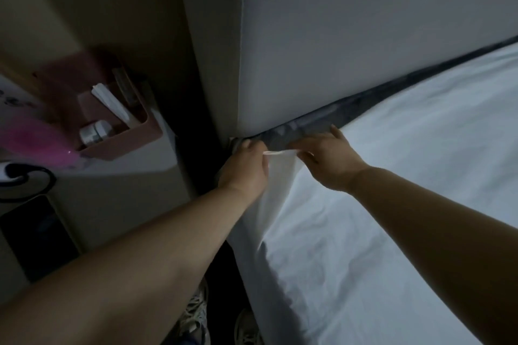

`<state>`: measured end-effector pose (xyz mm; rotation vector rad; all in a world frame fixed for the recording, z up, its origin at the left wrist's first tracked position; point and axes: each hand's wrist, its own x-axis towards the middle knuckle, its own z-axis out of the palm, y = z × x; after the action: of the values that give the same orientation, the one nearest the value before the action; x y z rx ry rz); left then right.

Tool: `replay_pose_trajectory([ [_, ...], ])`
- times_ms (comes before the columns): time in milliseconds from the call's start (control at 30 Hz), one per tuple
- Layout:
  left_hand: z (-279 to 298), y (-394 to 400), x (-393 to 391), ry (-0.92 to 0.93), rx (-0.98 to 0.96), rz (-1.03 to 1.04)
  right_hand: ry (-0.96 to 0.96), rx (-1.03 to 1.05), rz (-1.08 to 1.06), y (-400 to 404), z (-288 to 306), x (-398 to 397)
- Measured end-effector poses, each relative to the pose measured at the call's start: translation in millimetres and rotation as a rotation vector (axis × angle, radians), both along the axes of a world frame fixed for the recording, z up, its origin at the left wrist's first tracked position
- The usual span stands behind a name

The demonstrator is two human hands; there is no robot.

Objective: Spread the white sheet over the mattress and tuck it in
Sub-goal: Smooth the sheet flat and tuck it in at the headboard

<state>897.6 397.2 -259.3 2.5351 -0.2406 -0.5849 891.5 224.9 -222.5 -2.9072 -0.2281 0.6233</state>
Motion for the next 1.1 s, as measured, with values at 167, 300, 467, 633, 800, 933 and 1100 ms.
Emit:
replay_pose_trajectory([
  [167, 21, 22, -16, -0.055, -0.112, -0.018, 0.07, -0.403, -0.115, -30, -1, 14],
  [300, 19, 31, -12, 0.003, -0.05, 0.0, 0.073, -0.569, -0.269, -60, 3, 24],
  [467, -1, 50, 7, 0.086, 0.003, 0.025, -0.093, -0.348, -0.389, -49, -7, 60],
  [633, -38, 64, 34, 0.019, 0.181, 0.118, -0.201, -0.183, -0.657, -23, -57, 50],
  [800, -53, 61, 20, 0.046, 0.144, 0.147, -0.242, 0.015, -0.797, -23, -69, 44],
  [933, -46, 63, 22, -0.071, 0.028, 0.256, -0.267, 0.092, -0.77, -25, -63, 59],
  [1100, -61, 61, 32, -0.011, 0.156, 0.29, -0.318, 0.358, -0.864, -12, -78, 48],
])
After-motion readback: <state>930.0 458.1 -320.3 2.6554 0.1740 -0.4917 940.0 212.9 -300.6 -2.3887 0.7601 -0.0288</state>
